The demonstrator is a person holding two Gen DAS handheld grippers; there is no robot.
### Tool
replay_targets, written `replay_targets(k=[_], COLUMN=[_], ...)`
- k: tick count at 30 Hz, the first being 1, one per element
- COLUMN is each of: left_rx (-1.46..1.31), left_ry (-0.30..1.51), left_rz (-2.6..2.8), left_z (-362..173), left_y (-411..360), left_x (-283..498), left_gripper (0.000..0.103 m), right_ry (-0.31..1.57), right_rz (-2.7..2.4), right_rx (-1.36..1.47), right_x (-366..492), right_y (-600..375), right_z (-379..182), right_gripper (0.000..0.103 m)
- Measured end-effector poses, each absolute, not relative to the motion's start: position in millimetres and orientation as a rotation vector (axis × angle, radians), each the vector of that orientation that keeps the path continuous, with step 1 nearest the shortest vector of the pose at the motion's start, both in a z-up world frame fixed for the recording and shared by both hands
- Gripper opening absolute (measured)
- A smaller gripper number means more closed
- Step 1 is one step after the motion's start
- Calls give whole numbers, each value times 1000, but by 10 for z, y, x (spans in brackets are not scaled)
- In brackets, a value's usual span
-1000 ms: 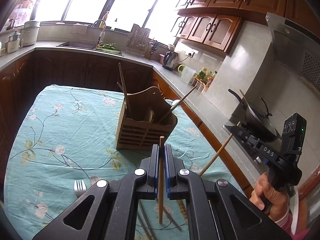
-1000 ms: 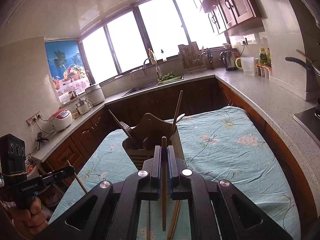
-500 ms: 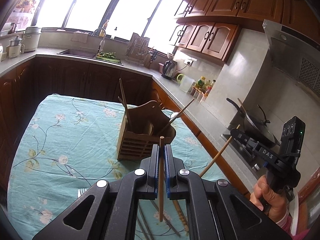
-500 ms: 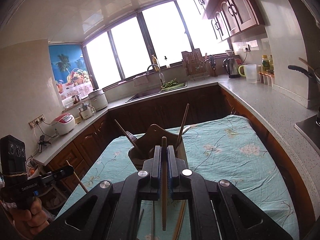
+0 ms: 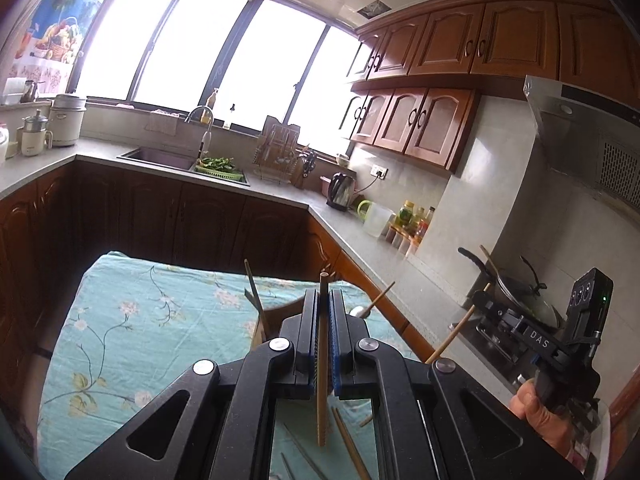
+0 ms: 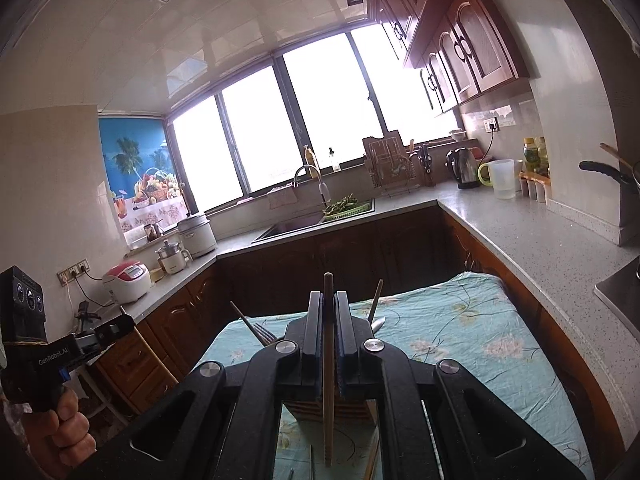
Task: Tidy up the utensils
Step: 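Lift the chopsticks upright with both tools and carry them over the wooden holder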
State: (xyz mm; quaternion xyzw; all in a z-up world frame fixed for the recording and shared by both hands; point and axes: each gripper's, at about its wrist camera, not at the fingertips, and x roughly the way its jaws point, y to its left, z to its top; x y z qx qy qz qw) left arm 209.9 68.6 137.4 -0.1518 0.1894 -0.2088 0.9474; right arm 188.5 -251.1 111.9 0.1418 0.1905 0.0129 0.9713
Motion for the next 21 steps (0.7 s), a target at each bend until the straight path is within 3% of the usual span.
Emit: replay_targets(k=[10,21], left_rx=[-332,-378], left_ry=[264,298], left_rz=[-344,-263], left_z=[1385,719], left_y=[669,352], left_x=[2624,3179], left_gripper=[3,3], right_ry=[271,290], right_rz=[-22,-72], right_rx=[284,291], right_x=[2370,2701], right_y=[-2587,-2660], right_z=[1367,889], right_gripper=[5,5])
